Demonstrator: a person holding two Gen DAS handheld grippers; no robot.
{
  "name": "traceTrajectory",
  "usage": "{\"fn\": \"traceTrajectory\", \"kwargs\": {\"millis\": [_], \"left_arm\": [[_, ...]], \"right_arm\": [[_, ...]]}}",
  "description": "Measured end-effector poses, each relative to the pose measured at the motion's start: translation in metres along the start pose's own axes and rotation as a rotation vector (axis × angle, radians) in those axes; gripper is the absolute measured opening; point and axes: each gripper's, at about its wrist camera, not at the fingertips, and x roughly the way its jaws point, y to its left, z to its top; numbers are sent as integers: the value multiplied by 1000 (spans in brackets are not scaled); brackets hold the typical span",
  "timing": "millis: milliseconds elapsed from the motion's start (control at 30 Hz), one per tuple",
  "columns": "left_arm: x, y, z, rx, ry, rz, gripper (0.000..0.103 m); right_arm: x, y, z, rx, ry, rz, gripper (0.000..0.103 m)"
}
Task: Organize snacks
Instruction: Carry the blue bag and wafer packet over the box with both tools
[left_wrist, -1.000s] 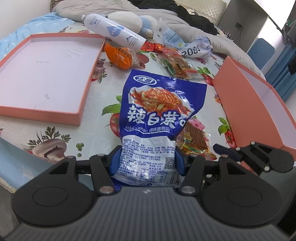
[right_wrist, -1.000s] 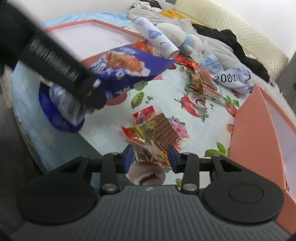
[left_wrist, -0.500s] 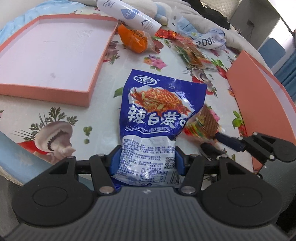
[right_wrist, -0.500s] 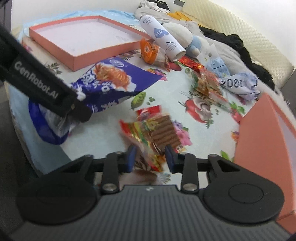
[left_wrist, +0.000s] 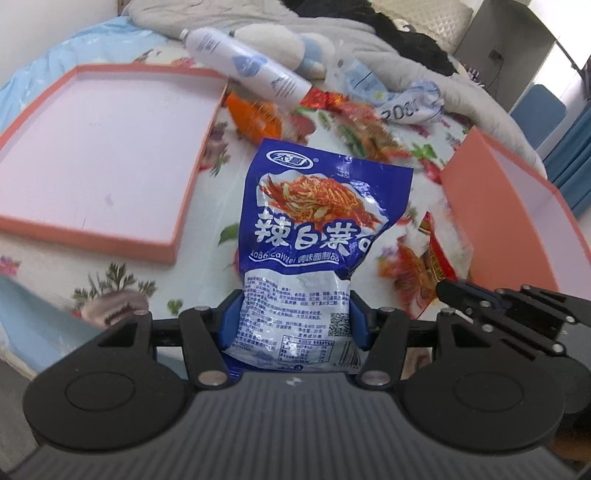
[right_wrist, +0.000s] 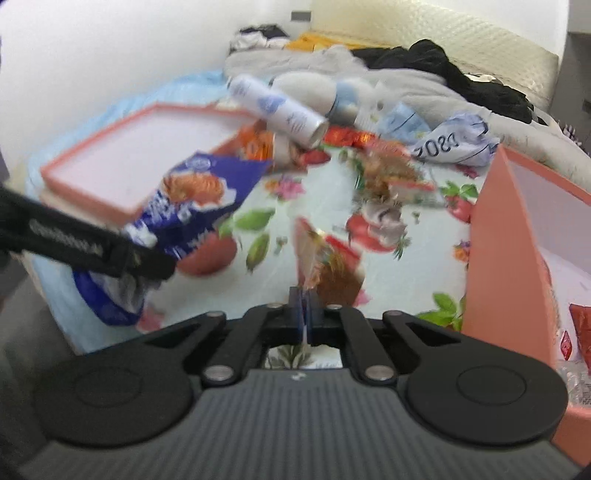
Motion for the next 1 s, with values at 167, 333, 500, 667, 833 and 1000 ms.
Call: {"fn": "traceTrajectory", "kwargs": {"millis": [167, 333, 500, 667, 833, 1000], "left_arm": [[-17, -19, 22, 30, -40, -26, 63], [-34, -37, 55, 91, -78, -18, 63], [-54, -57, 94, 136, -122, -48, 63], [-80, -90, 127, 185, -195, -111, 63], [-103, -134, 157, 233, -263, -189, 63], [-104, -190, 165, 299, -281, -267, 63]], "right_arm": [[-17, -19, 19, 61, -34, 16, 4], [-34, -41, 35, 122, -77, 1, 4], [-58, -58, 54, 151, -141, -18, 4], [-85, -79, 79, 181, -219, -51, 4], [-116, -108, 99, 185, -293, -119, 4], [-143, -142, 105, 212, -340, -202, 4]]}}
